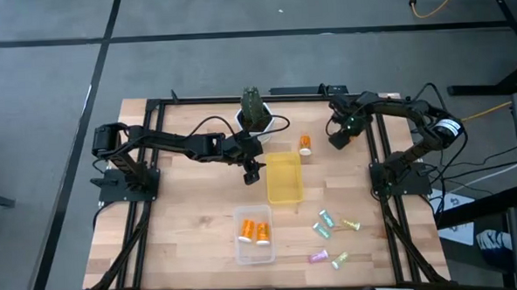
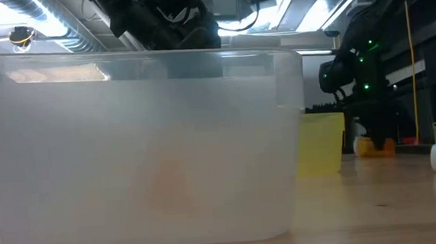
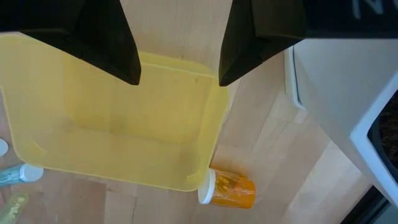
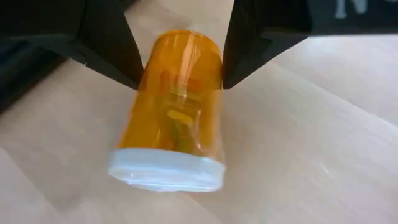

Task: Pick and place medicine bottles into bin by pill shape (circle, oval)
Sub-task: Put the large orange pill bottle into the transparent bin

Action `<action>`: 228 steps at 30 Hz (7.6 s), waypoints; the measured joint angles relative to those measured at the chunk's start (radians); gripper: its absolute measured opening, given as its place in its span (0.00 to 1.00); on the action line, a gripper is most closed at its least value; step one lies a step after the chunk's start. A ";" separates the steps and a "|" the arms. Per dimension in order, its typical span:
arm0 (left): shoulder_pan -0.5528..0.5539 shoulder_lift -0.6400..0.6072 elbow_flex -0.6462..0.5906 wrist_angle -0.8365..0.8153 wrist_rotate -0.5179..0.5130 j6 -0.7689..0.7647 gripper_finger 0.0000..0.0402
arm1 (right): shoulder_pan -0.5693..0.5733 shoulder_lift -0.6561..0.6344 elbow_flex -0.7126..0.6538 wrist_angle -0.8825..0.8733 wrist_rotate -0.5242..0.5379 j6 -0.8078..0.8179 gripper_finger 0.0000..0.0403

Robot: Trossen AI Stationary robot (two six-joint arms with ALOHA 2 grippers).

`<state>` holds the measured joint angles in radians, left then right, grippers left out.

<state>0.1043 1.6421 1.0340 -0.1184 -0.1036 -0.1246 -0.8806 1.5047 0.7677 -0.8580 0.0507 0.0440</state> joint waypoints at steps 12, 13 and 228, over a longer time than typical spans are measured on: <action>0.000 0.000 0.000 0.000 0.000 0.000 0.53 | 0.001 0.012 -0.008 0.092 -0.019 0.085 0.55; 0.000 0.000 0.000 0.000 0.000 0.000 0.53 | 0.001 0.020 -0.013 0.094 -0.019 0.082 0.55; -0.200 0.000 0.000 0.086 -0.014 0.056 0.53 | 0.631 -0.065 0.016 0.474 0.442 0.990 0.71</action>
<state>-0.0952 1.6417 1.0339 -0.0323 -0.1178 -0.0681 -0.2497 1.4397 0.7841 -0.3838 0.4931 1.0341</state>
